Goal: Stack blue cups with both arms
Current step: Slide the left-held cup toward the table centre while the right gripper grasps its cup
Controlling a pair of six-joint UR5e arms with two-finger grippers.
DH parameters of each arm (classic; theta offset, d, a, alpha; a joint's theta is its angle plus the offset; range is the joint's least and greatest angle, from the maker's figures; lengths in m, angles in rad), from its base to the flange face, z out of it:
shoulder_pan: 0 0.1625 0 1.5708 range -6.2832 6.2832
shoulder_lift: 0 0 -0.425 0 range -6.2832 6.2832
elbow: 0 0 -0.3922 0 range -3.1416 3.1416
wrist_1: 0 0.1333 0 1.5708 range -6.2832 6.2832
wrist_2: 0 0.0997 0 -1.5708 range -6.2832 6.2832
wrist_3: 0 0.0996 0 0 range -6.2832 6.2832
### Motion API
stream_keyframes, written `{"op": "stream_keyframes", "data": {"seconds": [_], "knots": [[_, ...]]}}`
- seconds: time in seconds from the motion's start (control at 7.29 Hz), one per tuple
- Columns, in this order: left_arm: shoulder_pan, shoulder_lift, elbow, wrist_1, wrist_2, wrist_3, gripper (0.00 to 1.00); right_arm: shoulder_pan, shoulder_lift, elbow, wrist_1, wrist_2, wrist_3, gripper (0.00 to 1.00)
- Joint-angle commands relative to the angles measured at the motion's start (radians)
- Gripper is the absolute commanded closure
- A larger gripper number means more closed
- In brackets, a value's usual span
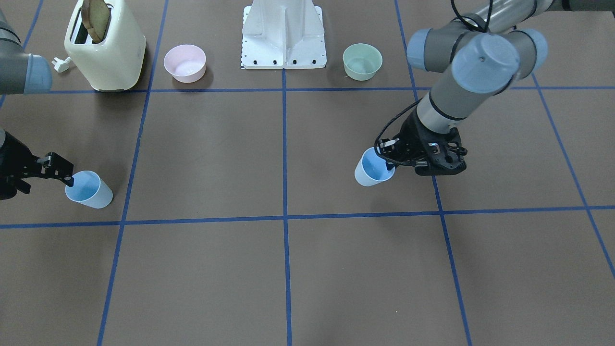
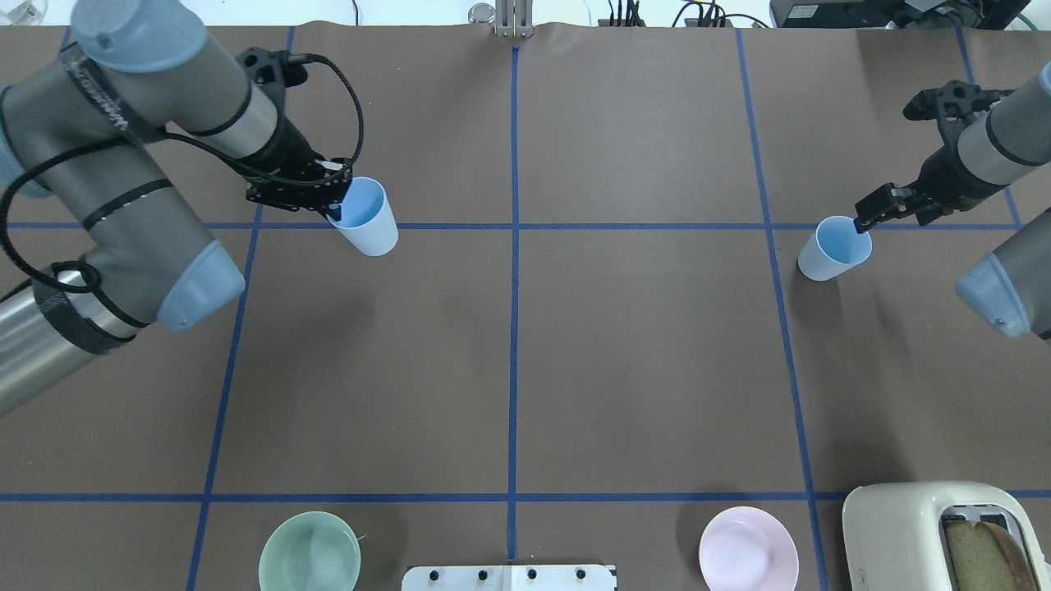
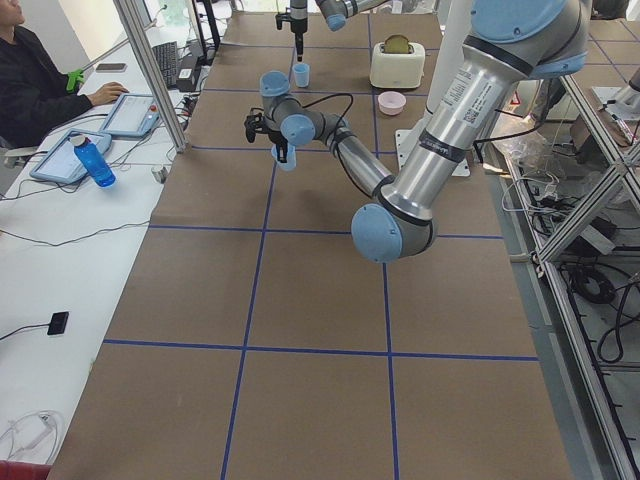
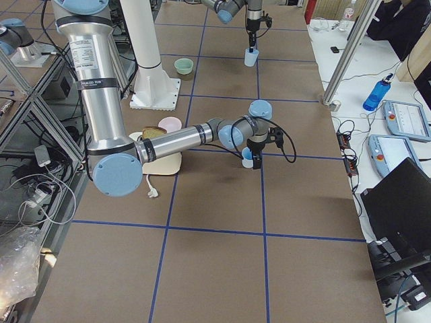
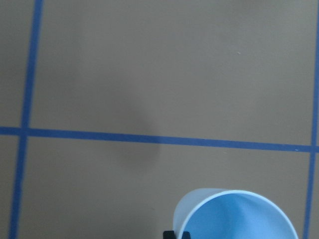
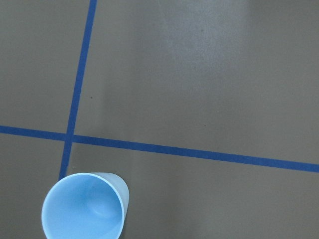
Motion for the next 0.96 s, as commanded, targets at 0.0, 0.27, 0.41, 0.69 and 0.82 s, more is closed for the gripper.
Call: {"op": "stream_keyframes", "data": {"seconds": [0.0, 0.27, 0.41, 0.69, 0.82], "knots": [[0.079, -0.071, -0.005, 0.024, 0.053, -0.12, 1.0, -0.008, 0.012, -0.024, 0.001, -0.002, 0.004, 0.0], [0.094, -0.119, -0.008, 0.076, 0.061, -0.137, 1.0, -0.013, 0.009, -0.048, 0.03, -0.012, 0.004, 0.0], [0.097, -0.128, -0.011, 0.086, 0.061, -0.143, 1.0, -0.016, 0.0, -0.057, 0.048, -0.011, 0.006, 0.0], [0.101, -0.136, -0.011, 0.087, 0.067, -0.158, 1.0, -0.021, -0.004, -0.053, 0.053, -0.009, 0.026, 0.0], [0.104, -0.136, -0.011, 0.087, 0.067, -0.158, 1.0, -0.027, 0.002, -0.054, 0.053, -0.009, 0.041, 0.0]]}}
